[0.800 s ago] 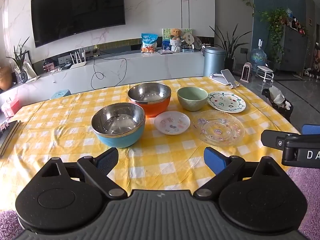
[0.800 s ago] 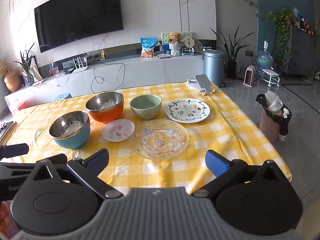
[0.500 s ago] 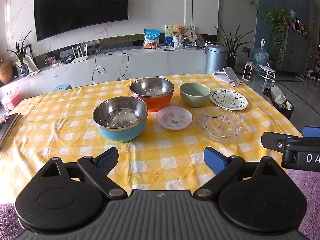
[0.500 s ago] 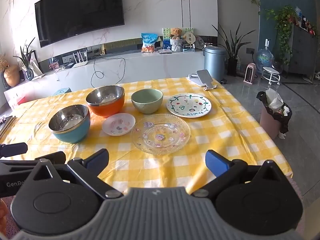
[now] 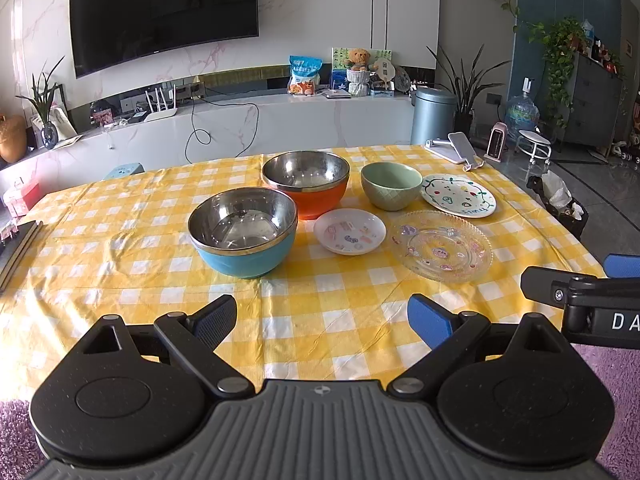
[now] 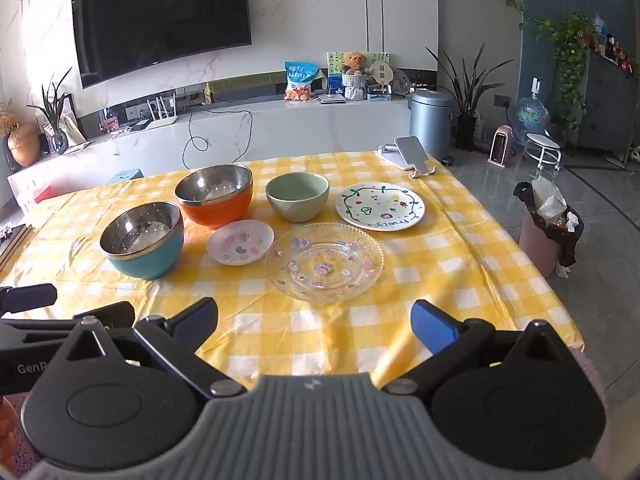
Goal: Organize plates and bowls
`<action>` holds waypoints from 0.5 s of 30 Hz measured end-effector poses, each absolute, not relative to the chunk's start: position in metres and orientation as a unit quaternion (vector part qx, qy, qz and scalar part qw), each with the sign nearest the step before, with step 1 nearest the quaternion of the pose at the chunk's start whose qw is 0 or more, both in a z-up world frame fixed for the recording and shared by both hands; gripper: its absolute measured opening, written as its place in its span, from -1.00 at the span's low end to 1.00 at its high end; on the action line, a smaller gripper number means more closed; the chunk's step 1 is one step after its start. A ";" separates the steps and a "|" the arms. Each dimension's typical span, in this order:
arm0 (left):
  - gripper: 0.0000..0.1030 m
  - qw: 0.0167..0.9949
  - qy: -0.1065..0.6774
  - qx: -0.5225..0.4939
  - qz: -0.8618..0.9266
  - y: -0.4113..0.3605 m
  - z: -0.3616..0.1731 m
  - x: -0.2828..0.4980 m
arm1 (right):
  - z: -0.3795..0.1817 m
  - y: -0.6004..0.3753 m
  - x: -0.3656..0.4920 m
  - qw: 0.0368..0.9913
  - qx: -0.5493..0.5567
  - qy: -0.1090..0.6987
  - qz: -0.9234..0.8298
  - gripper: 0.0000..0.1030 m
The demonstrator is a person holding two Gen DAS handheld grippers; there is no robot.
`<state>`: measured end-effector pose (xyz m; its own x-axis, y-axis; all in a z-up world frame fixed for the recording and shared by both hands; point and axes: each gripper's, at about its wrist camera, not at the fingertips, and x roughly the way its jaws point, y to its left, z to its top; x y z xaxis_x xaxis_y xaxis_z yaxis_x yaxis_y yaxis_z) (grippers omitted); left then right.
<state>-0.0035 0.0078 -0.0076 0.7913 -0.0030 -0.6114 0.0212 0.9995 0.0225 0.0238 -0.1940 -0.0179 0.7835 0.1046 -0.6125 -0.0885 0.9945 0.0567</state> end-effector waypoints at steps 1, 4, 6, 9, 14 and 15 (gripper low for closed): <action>1.00 0.946 0.323 0.013 -0.006 0.008 -0.008 -0.004 | -0.018 -0.194 0.023 0.944 0.012 0.325 0.051 0.95; 1.00 0.946 0.324 0.012 -0.006 0.010 -0.010 -0.005 | -0.018 -0.193 0.024 0.944 0.011 0.327 0.049 0.95; 1.00 0.946 0.324 0.011 -0.006 0.010 -0.010 -0.005 | -0.017 -0.193 0.024 0.943 0.011 0.328 0.049 0.95; 1.00 0.946 0.325 0.011 -0.005 0.010 -0.010 -0.005 | -0.017 -0.192 0.025 0.943 0.009 0.328 0.049 0.95; 1.00 0.946 0.324 0.010 -0.006 0.011 -0.011 -0.006 | -0.016 -0.192 0.023 0.943 0.007 0.329 0.049 0.95; 1.00 0.946 0.324 0.009 -0.007 0.011 -0.012 -0.006 | -0.016 -0.192 0.023 0.943 0.007 0.329 0.049 0.95</action>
<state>-0.0058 0.0115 -0.0117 0.7899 -0.0073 -0.6132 0.0191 0.9997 0.0127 0.0227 -0.1922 -0.0165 0.7790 0.0969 -0.6195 -0.0880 0.9951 0.0450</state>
